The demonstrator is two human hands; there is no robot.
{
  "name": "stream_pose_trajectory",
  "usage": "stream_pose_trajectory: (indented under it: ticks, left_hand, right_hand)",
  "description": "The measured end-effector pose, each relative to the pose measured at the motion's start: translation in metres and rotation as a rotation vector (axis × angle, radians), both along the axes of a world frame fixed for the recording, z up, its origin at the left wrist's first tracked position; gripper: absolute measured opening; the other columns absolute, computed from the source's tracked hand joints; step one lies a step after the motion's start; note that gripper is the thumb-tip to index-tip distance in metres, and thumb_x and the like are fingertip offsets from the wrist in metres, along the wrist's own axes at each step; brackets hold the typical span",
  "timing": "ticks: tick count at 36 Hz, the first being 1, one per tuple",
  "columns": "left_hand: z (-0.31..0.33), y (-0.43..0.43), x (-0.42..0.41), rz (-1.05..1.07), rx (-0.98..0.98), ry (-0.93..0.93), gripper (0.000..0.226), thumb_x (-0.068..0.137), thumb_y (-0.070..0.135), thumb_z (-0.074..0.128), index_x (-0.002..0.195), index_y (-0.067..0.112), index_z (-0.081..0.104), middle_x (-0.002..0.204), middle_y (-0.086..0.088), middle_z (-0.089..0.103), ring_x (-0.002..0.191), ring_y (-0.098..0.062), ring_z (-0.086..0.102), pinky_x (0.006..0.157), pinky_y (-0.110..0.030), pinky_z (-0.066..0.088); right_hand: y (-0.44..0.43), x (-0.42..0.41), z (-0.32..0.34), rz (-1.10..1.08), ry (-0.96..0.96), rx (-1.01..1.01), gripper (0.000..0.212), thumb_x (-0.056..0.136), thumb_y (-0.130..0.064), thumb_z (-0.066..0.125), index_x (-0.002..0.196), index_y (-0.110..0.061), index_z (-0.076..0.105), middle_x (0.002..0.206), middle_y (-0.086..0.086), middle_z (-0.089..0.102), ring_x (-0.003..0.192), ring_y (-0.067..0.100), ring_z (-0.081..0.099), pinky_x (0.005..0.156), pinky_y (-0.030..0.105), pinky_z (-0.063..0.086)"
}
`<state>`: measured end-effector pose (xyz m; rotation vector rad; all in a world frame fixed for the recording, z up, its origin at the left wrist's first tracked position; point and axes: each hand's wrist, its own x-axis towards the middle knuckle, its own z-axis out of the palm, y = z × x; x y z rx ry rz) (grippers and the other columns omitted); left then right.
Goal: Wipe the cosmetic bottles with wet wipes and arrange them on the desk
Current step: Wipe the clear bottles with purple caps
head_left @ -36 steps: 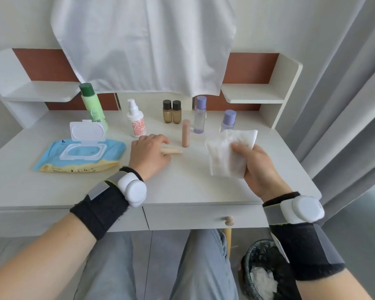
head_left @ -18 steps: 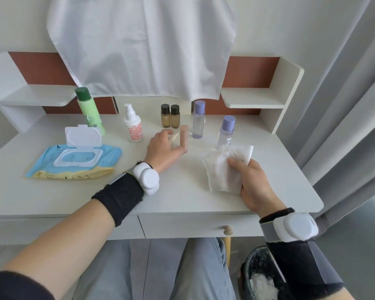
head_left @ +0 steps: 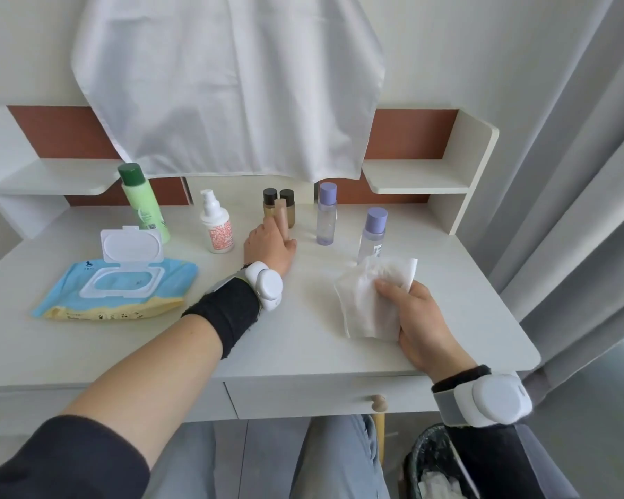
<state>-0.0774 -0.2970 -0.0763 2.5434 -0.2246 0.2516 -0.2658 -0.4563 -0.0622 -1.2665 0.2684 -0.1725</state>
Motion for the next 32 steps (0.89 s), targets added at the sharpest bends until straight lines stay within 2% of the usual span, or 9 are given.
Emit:
stream_pose_trajectory:
  ticks: [4,9,13,15,18,23,26,29,32]
  left_hand:
    - [-0.002,0.000,-0.005,0.019,-0.158,-0.031,0.052,0.083,0.025,0.064,0.126,0.003,0.044,0.122,-0.017,0.056,0.115,-0.037,0.050,0.091,-0.042,0.042]
    - [0.005,0.001,-0.019,-0.011,-0.293,-0.497,0.046,0.075,0.013,0.055,0.120,0.003,0.052,0.122,-0.015,0.056,0.115,-0.034,0.049,0.095,-0.038,0.036]
    - [0.021,-0.012,-0.035,-0.182,-0.379,-0.618,0.040,0.077,0.018,0.051,0.113,0.003,0.056,0.116,-0.011,0.058,0.106,-0.030,0.050,0.096,-0.036,0.037]
    - [0.031,-0.024,-0.043,-0.249,-0.415,-0.657,0.035,0.080,0.017,0.053,0.111,0.002,0.058,0.112,-0.010,0.061,0.102,-0.025,0.050,0.094,-0.029,0.035]
    - [0.044,-0.041,-0.055,-0.353,-0.487,-0.584,0.031,0.085,0.023,0.054,0.110,0.006,0.060,0.109,-0.005,0.063,0.100,-0.017,0.049,0.093,-0.027,0.037]
    - [0.053,-0.064,-0.065,-0.468,-0.497,-0.417,0.045,0.084,0.041,0.051,0.116,0.012,0.060,0.114,0.000,0.062,0.104,-0.021,0.053,0.093,-0.024,0.036]
    - [0.052,-0.072,-0.066,-0.491,-0.479,-0.339,0.053,0.082,0.050,0.048,0.120,0.015,0.060,0.119,0.003,0.062,0.109,-0.020,0.052,0.096,-0.027,0.037]
    - [0.050,-0.076,-0.066,-0.511,-0.481,-0.321,0.046,0.085,0.043,0.055,0.120,0.013,0.062,0.119,0.000,0.064,0.109,-0.021,0.056,0.098,-0.035,0.042]
    - [0.048,-0.079,-0.066,-0.508,-0.478,-0.349,0.030,0.089,0.024,0.064,0.116,0.012,0.065,0.110,0.000,0.068,0.100,-0.019,0.057,0.093,-0.034,0.043]
  right_hand:
    - [-0.001,-0.001,0.000,-0.016,0.004,0.002,0.021,0.099,-0.006,0.048,0.105,-0.008,0.068,0.100,0.008,0.074,0.092,0.021,0.070,0.086,0.036,0.054]
    - [-0.001,-0.001,0.000,-0.046,0.000,0.020,0.020,0.098,-0.005,0.049,0.107,-0.009,0.067,0.101,0.007,0.074,0.093,0.021,0.070,0.086,0.036,0.055]
    - [-0.001,-0.002,0.001,-0.065,-0.007,0.028,0.020,0.097,-0.004,0.051,0.107,-0.008,0.067,0.102,0.009,0.074,0.094,0.022,0.070,0.087,0.038,0.055]
    - [0.000,-0.002,0.001,-0.069,-0.014,0.035,0.019,0.096,-0.004,0.052,0.108,-0.008,0.067,0.101,0.009,0.074,0.093,0.021,0.071,0.083,0.035,0.057]
    - [0.000,-0.001,0.001,-0.083,-0.012,0.035,0.019,0.096,-0.004,0.052,0.108,-0.007,0.067,0.101,0.010,0.075,0.092,0.021,0.071,0.080,0.033,0.058]
    - [-0.001,-0.001,0.001,-0.102,0.001,0.014,0.021,0.096,-0.004,0.053,0.111,-0.005,0.067,0.105,0.014,0.074,0.095,0.025,0.071,0.084,0.036,0.057]
    - [0.000,-0.001,0.000,-0.092,0.002,0.004,0.021,0.096,-0.004,0.052,0.111,-0.004,0.067,0.107,0.016,0.073,0.098,0.027,0.070,0.088,0.041,0.056]
    - [-0.001,-0.002,0.000,-0.095,-0.001,0.001,0.018,0.096,-0.004,0.052,0.106,-0.005,0.067,0.102,0.014,0.074,0.093,0.025,0.071,0.084,0.039,0.057]
    - [-0.001,-0.002,0.000,-0.096,-0.008,-0.002,0.017,0.096,-0.004,0.052,0.104,-0.006,0.067,0.098,0.012,0.074,0.090,0.024,0.071,0.081,0.037,0.057]
